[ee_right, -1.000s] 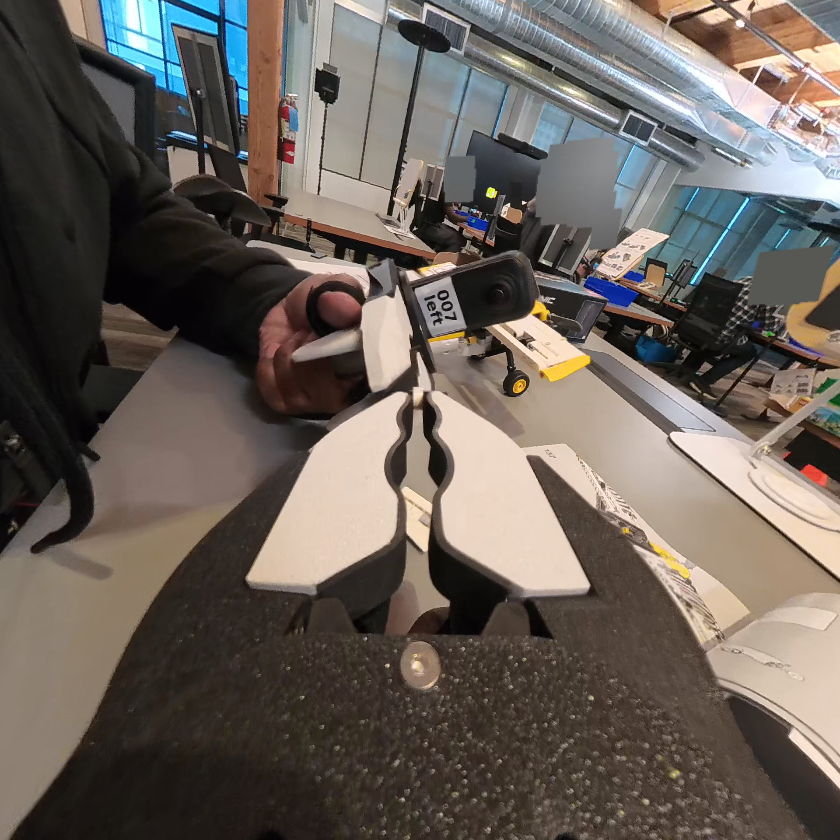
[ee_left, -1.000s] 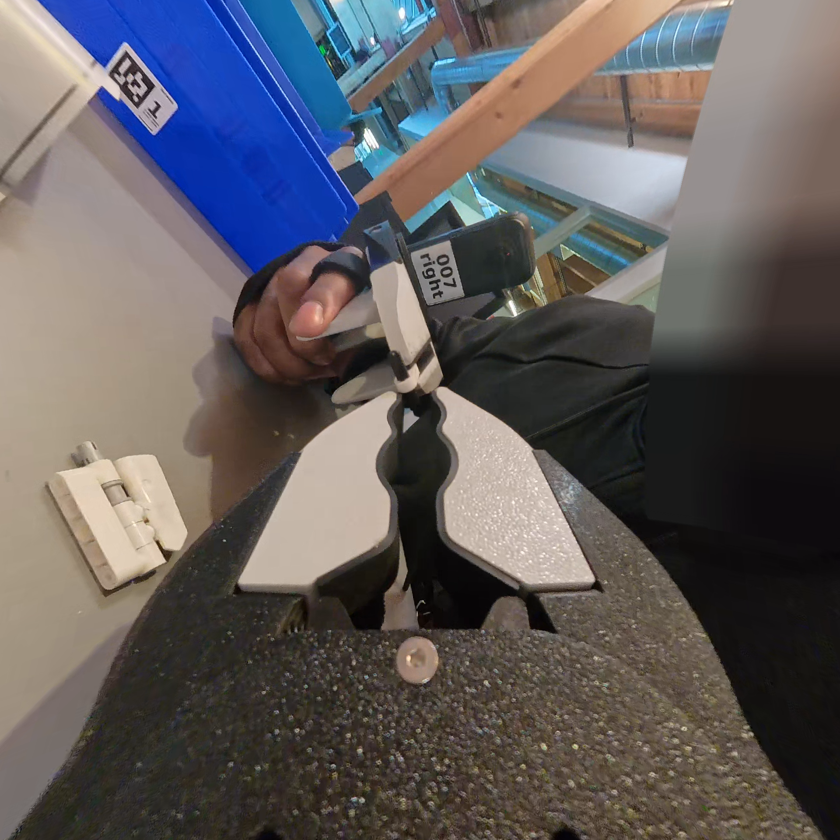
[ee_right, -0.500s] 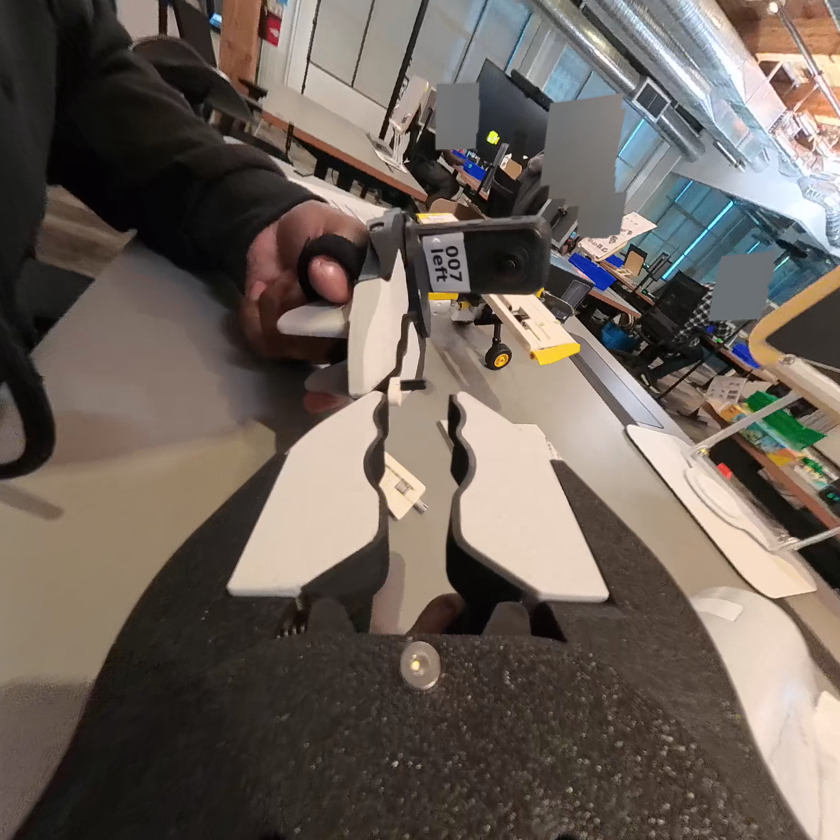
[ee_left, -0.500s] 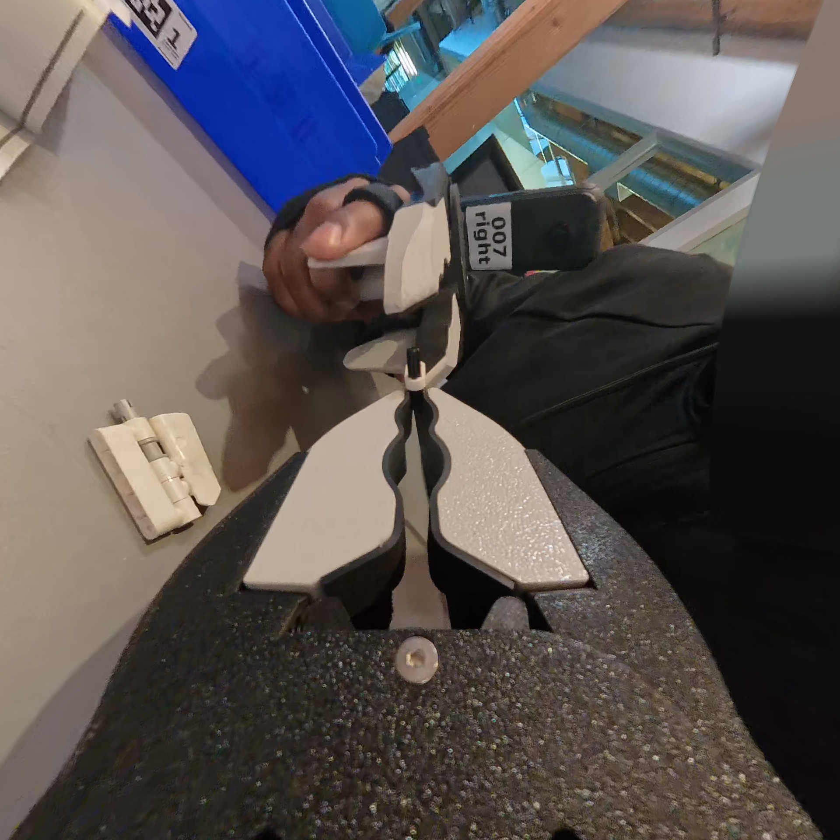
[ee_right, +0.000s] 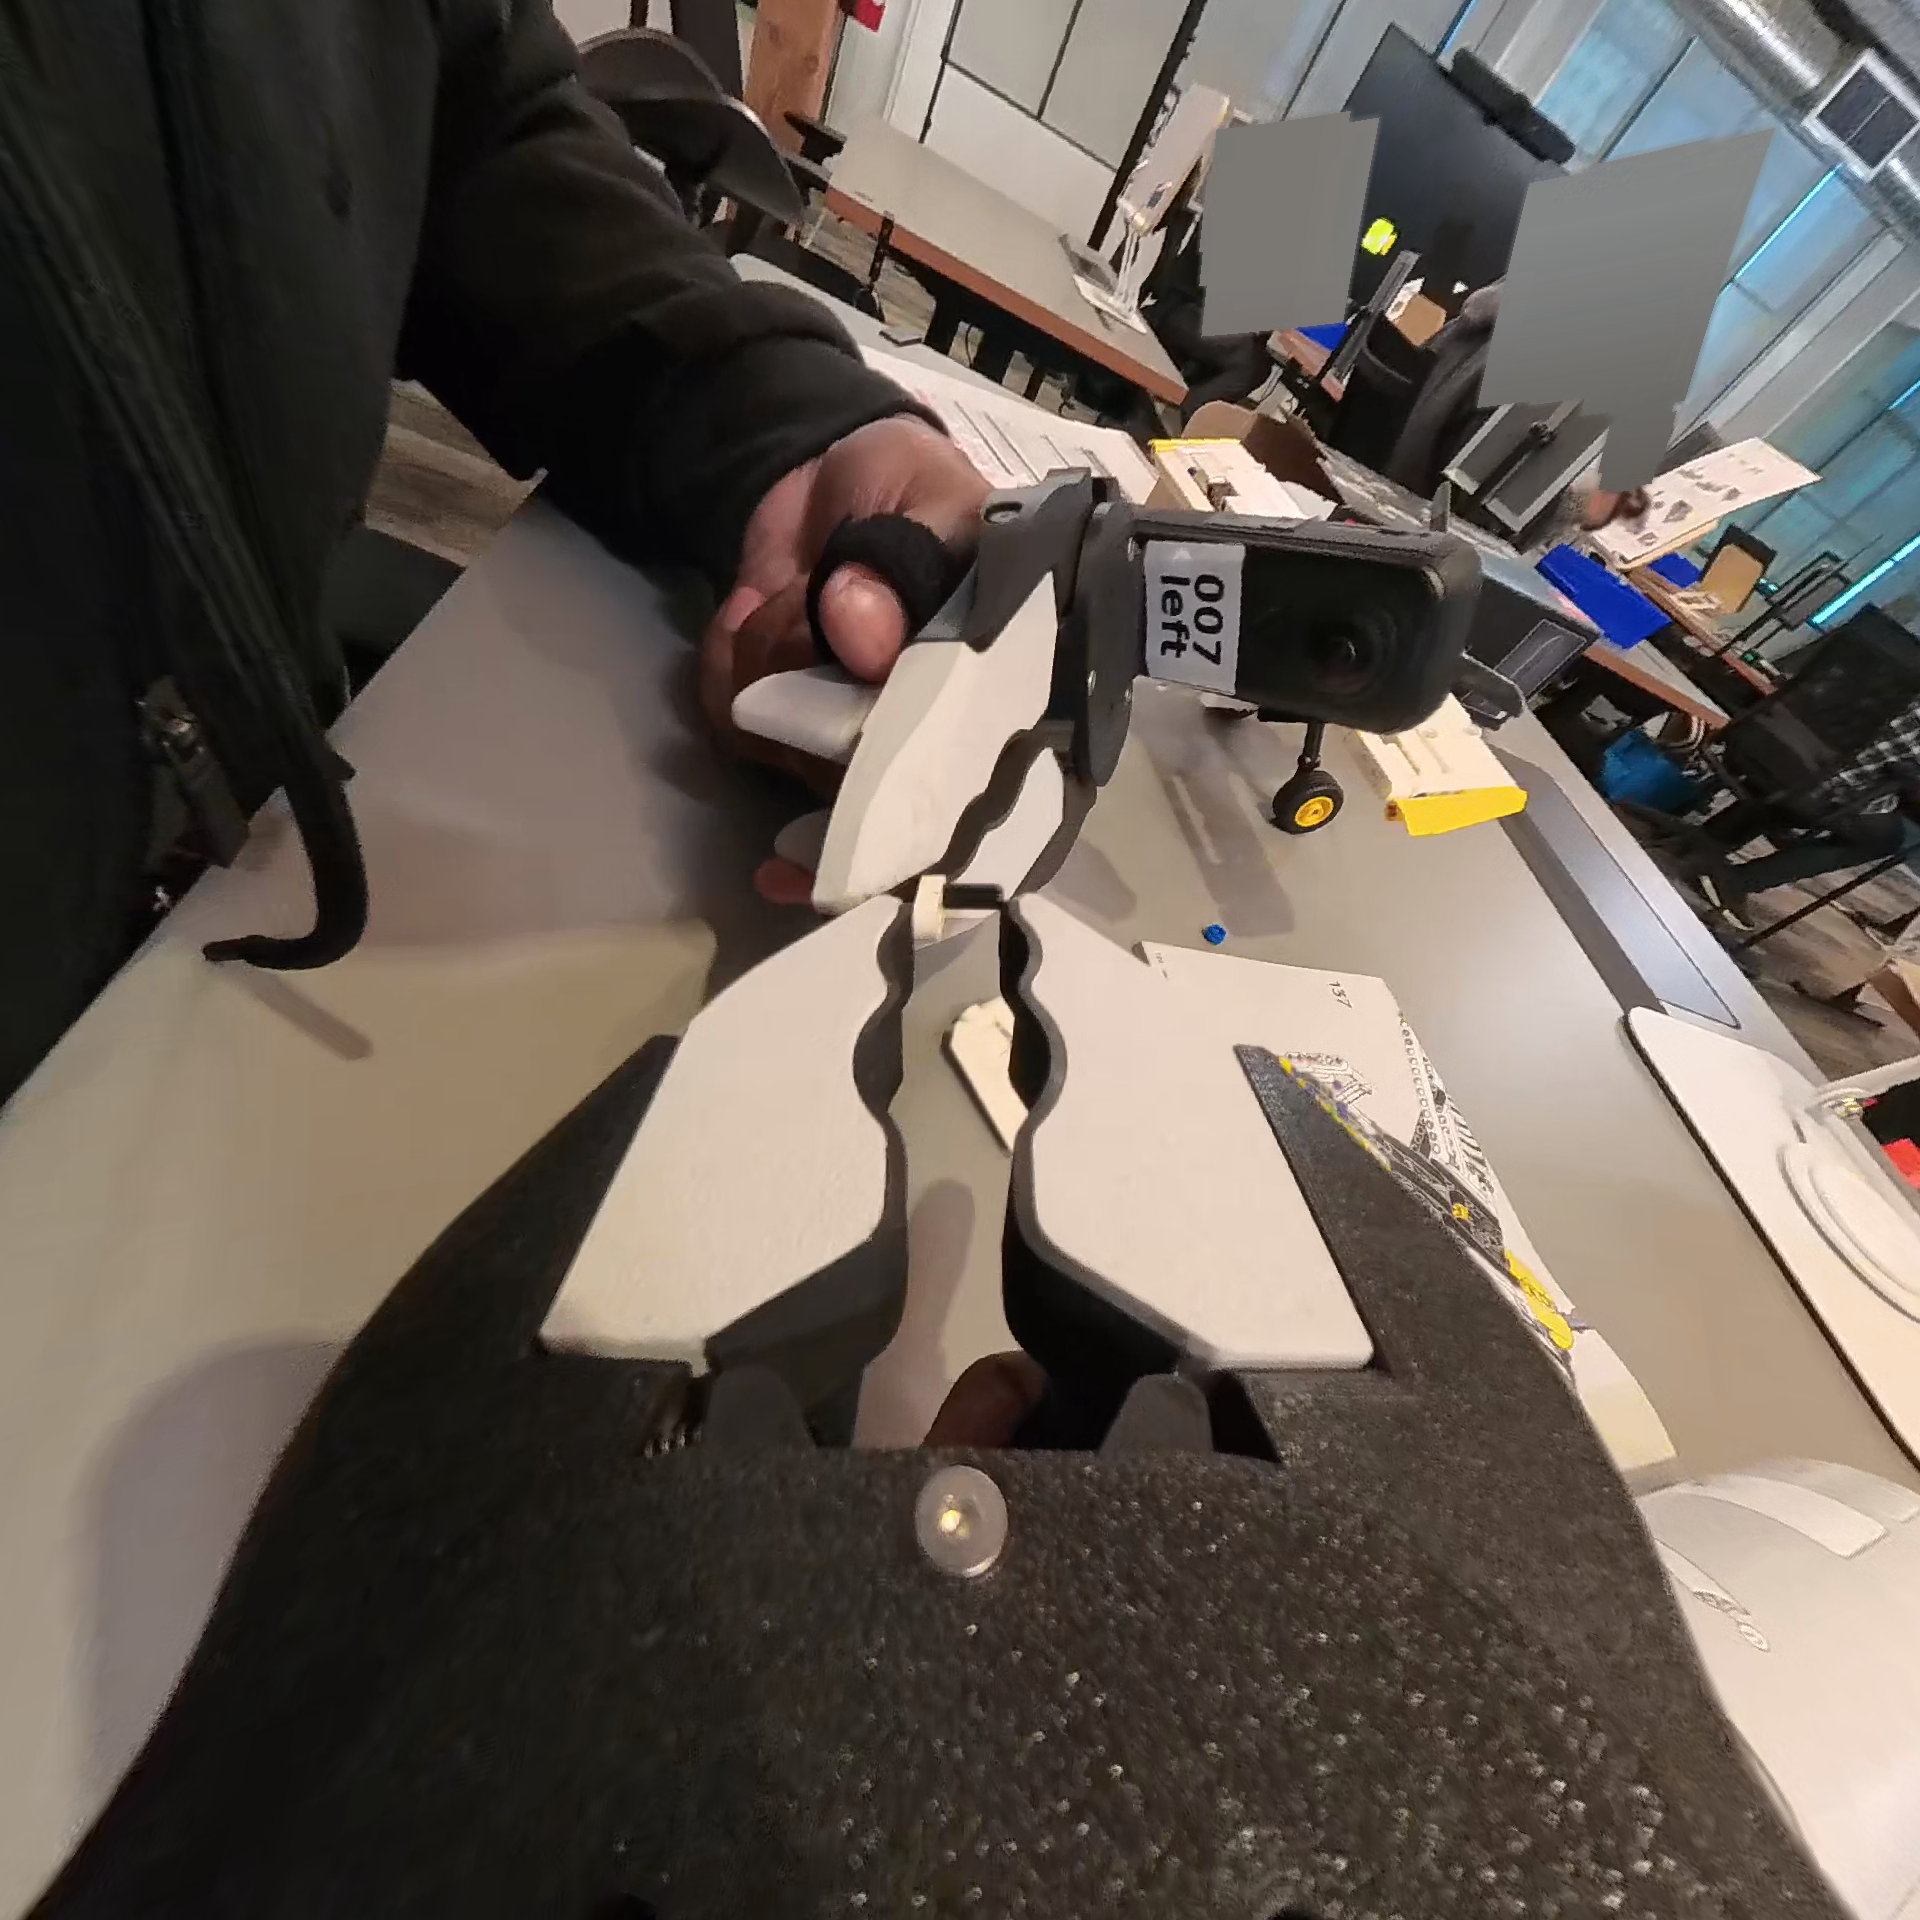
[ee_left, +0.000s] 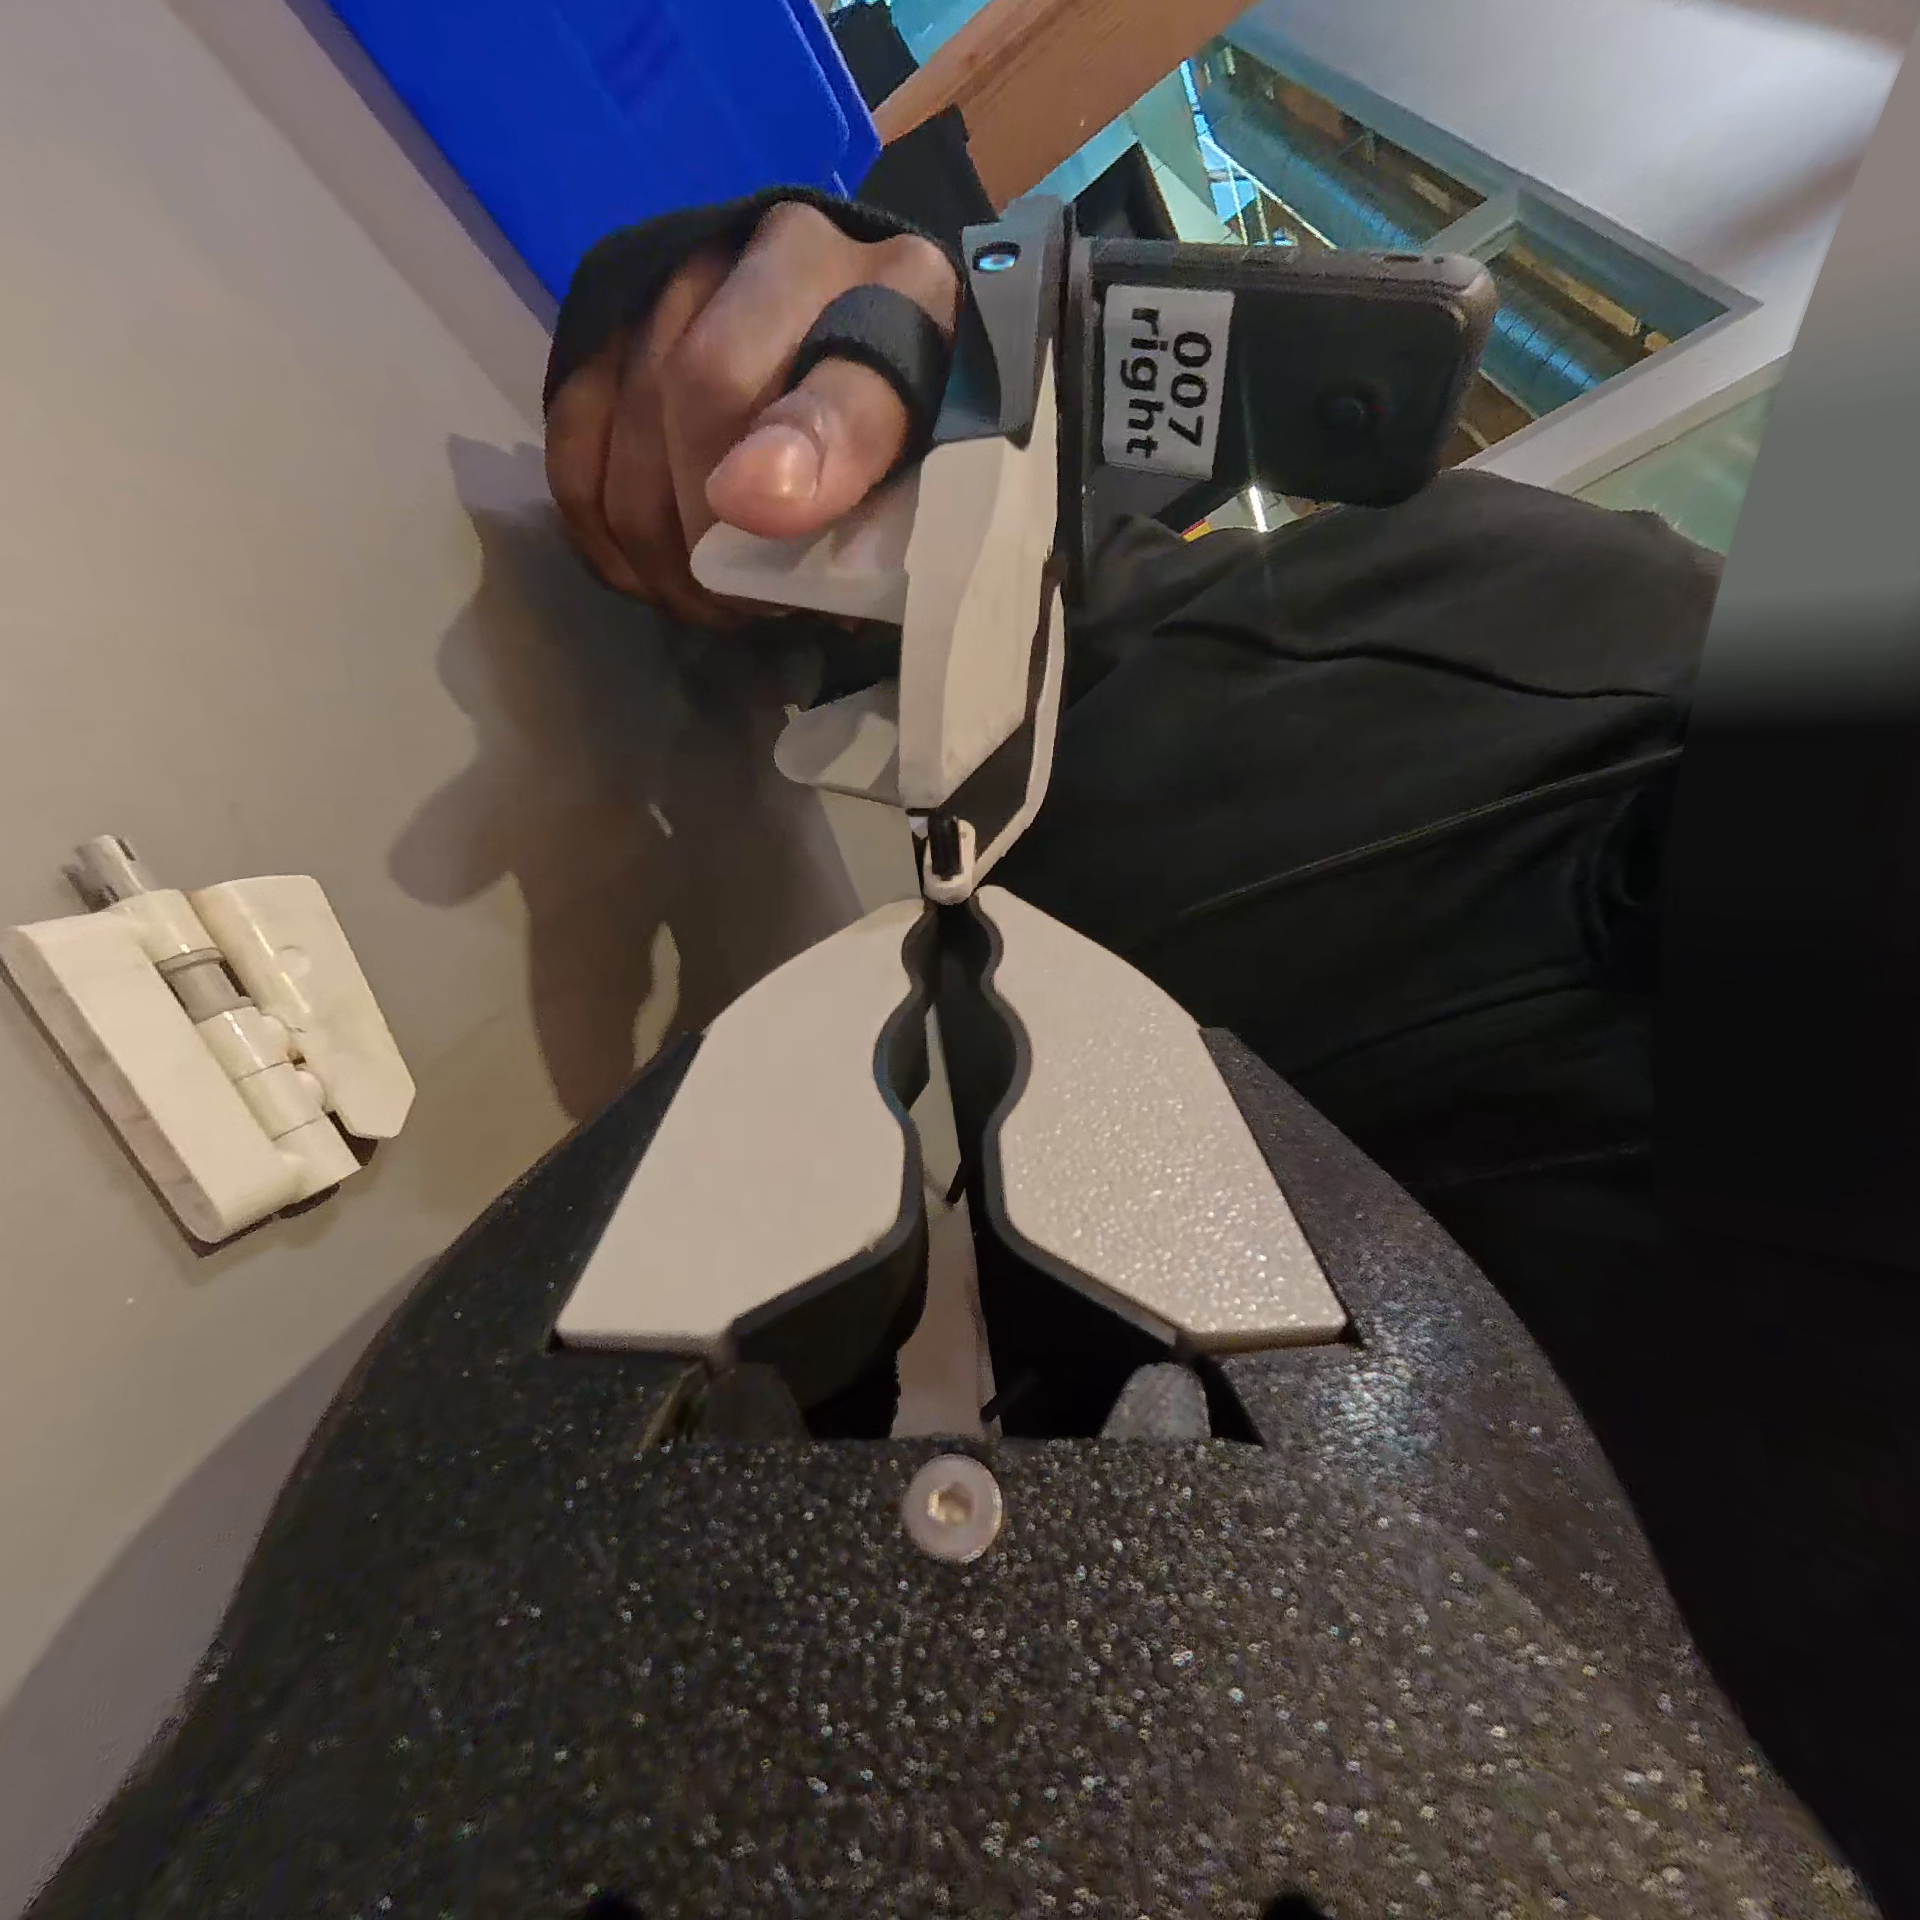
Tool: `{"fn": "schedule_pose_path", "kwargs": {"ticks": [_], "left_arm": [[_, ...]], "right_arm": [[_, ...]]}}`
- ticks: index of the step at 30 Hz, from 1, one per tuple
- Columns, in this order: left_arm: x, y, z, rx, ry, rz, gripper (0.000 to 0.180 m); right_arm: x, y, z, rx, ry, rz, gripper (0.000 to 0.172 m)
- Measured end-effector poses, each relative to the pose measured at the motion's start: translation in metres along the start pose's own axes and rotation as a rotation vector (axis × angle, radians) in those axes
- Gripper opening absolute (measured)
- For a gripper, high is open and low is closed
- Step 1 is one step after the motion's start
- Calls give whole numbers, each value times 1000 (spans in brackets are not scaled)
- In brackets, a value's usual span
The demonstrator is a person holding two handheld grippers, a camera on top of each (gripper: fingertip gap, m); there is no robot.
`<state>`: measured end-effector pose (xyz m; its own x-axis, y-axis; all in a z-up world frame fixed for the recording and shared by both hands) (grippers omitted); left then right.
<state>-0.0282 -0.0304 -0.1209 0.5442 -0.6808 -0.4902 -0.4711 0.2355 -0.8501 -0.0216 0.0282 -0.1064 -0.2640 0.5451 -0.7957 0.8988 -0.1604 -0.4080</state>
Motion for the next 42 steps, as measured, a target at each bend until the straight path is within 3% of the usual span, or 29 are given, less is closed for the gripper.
{"fn": "schedule_pose_path", "kwargs": {"ticks": [17,23,24,31,42], "left_arm": [[4,1,6,-5,58,2,4],[-2,2,2,-39,-8,27,5],[-3,1,1,-37,-20,36,5],[-7,3,-5,-51,-75,34,0],[-21,11,-20,-85,-241,-17,8]], "right_arm": [[3,6,0,-38,9,-82,16],[6,-1,-1,7,10,-4,14],[7,-2,-2,12,10,14,4],[10,-9,-2,16,-7,110,3],[14,-23,-1,246,45,117,3]]}}
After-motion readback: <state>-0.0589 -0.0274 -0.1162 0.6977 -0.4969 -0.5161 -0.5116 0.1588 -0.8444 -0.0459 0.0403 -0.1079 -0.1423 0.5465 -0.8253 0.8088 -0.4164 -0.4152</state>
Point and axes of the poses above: each gripper's, where its closed fingertips meet, z out along the fingers, x out of its underside, y = z × x across the jaws, the point moved 4 cm from there along -z, back along the fingers, and after that the axes turned 13 degrees about y, right-handed, at the moved point
